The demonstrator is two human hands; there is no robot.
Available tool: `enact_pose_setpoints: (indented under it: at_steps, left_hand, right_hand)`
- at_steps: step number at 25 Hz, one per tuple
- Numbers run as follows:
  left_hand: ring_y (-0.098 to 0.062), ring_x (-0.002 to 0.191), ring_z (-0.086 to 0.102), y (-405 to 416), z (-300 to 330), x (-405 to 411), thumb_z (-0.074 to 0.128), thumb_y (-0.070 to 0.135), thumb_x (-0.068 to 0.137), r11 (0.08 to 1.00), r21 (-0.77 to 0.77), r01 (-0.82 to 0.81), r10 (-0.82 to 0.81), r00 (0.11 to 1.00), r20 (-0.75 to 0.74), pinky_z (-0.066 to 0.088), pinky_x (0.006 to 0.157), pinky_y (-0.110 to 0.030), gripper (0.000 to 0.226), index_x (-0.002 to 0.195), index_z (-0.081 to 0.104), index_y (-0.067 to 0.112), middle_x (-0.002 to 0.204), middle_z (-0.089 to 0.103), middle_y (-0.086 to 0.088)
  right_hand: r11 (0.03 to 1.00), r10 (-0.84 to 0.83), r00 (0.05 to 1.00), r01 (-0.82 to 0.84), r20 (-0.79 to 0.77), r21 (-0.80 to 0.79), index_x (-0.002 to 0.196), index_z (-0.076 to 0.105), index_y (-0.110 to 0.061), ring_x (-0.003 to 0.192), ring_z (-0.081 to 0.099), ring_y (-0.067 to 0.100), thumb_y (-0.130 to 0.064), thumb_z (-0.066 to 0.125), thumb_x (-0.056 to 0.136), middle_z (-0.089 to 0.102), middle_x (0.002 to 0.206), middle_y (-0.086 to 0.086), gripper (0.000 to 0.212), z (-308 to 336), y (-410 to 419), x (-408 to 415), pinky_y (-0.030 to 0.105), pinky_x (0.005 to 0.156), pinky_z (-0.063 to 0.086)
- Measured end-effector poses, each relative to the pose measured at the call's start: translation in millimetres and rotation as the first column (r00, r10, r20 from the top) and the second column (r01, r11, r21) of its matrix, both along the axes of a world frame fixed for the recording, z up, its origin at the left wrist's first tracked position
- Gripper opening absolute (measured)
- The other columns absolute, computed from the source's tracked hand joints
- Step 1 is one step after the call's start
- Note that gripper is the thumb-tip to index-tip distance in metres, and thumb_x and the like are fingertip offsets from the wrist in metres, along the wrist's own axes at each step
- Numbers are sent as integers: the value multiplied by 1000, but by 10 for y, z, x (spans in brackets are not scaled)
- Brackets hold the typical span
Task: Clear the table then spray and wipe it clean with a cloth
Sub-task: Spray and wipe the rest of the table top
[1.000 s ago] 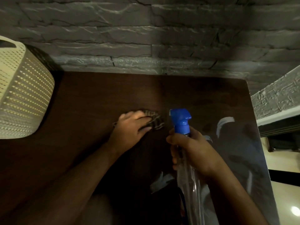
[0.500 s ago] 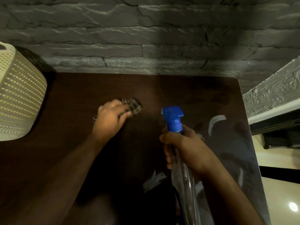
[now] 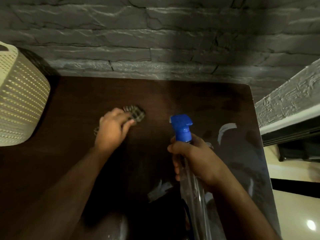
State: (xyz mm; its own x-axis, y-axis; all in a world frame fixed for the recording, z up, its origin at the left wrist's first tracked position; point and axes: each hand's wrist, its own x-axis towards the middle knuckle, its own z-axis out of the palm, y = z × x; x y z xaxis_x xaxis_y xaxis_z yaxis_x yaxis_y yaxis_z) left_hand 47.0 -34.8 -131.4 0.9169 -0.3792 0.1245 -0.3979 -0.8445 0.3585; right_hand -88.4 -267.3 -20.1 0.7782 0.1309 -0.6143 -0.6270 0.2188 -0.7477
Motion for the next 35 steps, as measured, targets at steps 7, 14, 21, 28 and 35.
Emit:
enact_pose_setpoints:
  at_steps: [7, 14, 21, 28, 35]
  left_hand:
    - [-26, 94, 56, -802, 28, -232, 47, 43, 88, 981, 6, 195, -194, 979, -64, 46, 82, -41, 36, 108, 68, 21, 105, 60, -3]
    - [-33, 90, 59, -83, 19, 377, 55, 38, 89, 999, -10, -37, 37, 999, 27, 50, 80, -40, 32, 105, 69, 14, 100, 60, -10]
    - [-26, 97, 57, -534, -53, 129, 59, 34, 90, 990, -10, 144, -144, 989, 26, 44, 84, -39, 29, 114, 66, 18, 107, 60, -5]
    - [-20, 107, 51, -537, 98, -425, 50, 41, 94, 975, 36, 220, -215, 970, -115, 36, 89, -39, 35, 123, 60, 24, 117, 54, 2]
    - [-31, 104, 56, 364, 46, -286, 51, 41, 92, 995, 74, -62, 63, 998, -13, 38, 84, -43, 32, 115, 64, 23, 112, 59, -5]
  right_hand:
    - [999, -4, 1000, 5, 12, -43, 101, 54, -13, 53, 53, 23, -24, 68, 70, 55, 60, 8, 36, -3, 1, -126, 38, 56, 47]
    - [998, 3, 1000, -3, 4, -66, 101, 56, -15, 57, 54, 22, -25, 70, 72, 57, 64, 6, 34, -77, 65, -331, 39, 60, 48]
    - [994, -20, 997, 12, -74, -107, 101, 55, -9, 56, 53, 25, -23, 67, 68, 57, 63, 10, 38, -26, 564, -714, 39, 55, 47]
    - [984, -152, 983, 140, -104, -115, 103, 56, -11, 56, 53, 22, -12, 69, 82, 57, 66, 9, 25, 19, 856, -995, 38, 57, 47]
    - [983, -142, 989, 135, -50, -123, 98, 56, -15, 56, 55, 18, -11, 64, 85, 59, 65, 3, 16, 70, 638, -1130, 30, 54, 50]
